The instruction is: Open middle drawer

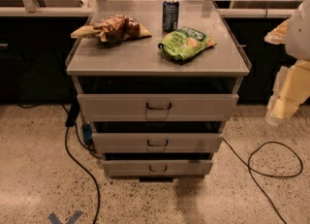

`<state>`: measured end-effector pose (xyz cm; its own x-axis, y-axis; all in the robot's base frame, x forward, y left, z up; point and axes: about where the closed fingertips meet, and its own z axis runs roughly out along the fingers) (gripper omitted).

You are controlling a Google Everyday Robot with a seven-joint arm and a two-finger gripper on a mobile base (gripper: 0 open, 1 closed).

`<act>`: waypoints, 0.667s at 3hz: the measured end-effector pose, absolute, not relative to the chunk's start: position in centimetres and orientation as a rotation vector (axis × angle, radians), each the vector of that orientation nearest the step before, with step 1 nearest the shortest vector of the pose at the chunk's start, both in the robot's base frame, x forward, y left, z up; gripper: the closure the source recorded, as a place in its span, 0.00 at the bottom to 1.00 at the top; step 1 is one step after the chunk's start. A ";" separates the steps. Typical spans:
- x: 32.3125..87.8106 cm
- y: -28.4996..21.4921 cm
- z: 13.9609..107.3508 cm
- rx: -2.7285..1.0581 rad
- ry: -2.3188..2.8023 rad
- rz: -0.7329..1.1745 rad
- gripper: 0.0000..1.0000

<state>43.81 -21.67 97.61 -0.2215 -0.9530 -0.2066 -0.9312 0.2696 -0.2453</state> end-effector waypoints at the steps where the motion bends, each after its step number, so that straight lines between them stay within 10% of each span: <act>1: 43.8 -21.7 97.6 -1.725 2.232 -0.098 0.00; 2: 43.9 -21.4 96.2 -1.714 2.223 -0.079 0.00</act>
Offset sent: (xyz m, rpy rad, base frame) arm 0.0016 0.0049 -0.0442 0.0531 0.0118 0.0029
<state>43.86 -21.44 96.21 -0.2202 -0.9491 -0.2254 -0.9306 0.2736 -0.2431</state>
